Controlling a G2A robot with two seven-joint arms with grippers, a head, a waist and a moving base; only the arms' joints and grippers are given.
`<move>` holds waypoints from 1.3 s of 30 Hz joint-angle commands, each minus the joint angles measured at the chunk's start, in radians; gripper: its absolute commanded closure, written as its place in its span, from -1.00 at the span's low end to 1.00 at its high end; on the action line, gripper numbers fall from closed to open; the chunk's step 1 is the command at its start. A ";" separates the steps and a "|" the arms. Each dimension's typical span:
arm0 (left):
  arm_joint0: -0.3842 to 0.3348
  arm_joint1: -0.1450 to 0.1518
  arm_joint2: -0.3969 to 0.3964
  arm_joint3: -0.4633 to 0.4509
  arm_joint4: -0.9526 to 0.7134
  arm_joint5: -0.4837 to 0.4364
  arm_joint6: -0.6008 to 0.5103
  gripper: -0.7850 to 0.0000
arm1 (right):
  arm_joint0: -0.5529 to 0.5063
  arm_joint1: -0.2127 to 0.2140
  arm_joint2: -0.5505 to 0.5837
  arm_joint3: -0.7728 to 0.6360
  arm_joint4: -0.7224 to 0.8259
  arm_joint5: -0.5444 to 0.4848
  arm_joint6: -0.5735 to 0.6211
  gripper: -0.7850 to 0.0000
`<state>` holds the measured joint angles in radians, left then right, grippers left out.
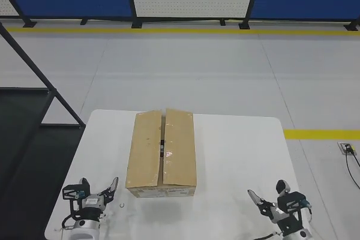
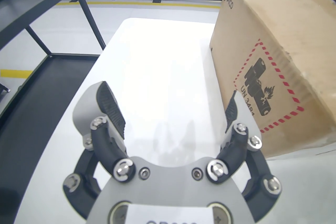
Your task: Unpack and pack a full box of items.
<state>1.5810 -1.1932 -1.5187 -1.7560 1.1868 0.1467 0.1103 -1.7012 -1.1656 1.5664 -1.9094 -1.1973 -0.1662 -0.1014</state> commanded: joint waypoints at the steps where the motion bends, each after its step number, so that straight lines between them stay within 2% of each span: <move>1: 0.001 0.000 0.000 -0.001 0.001 -0.001 0.000 -1.00 | 0.000 0.000 0.000 0.001 -0.002 0.024 0.018 -1.00; 9: -0.010 -0.002 0.001 0.002 -0.007 -0.003 -0.009 -1.00 | 0.007 -0.001 0.000 0.009 -0.008 0.027 0.023 -1.00; 25: -0.040 -0.018 0.080 -0.015 0.075 -0.017 0.010 -1.00 | -0.007 0.000 0.002 0.014 -0.065 -0.032 0.005 -1.00; 39: -0.033 -0.021 0.126 -0.038 0.173 -0.094 -0.002 -1.00 | -0.013 0.001 0.005 0.005 -0.110 -0.069 -0.001 -1.00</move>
<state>1.5485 -1.2138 -1.3974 -1.7926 1.3528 0.0559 0.1101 -1.7138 -1.1644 1.5705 -1.9027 -1.3045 -0.2343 -0.1022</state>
